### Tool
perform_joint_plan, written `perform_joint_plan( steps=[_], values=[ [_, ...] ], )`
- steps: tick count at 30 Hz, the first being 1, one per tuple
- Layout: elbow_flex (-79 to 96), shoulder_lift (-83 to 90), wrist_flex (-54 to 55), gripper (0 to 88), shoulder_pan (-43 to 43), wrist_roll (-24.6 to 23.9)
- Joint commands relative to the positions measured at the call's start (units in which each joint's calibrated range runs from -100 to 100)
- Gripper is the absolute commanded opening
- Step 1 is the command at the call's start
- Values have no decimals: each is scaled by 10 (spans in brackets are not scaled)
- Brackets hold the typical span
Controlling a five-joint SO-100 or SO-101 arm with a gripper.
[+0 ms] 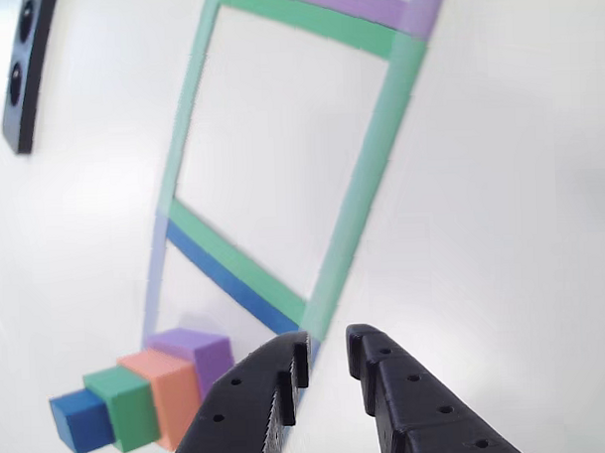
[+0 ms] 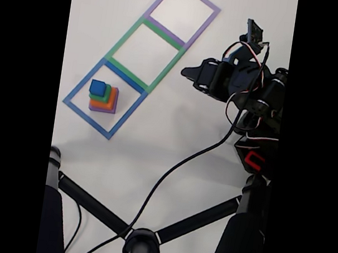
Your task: Tower of hanoi
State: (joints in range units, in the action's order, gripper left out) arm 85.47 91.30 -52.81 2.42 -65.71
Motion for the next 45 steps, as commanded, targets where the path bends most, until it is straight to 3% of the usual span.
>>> perform_joint_plan(
  steps=[1,4,10,14,24,28,45],
  values=[
    [23,24,-13,0,-5,-126],
    [61,48,-13,0,-13,-159],
    [114,85,-19,0,-34,-166],
    [140,85,-17,0,-41,-233],
    [140,85,-18,0,-43,-269],
    [132,85,-42,0,-50,-343],
    [129,86,-49,0,-49,-343]
  ],
)
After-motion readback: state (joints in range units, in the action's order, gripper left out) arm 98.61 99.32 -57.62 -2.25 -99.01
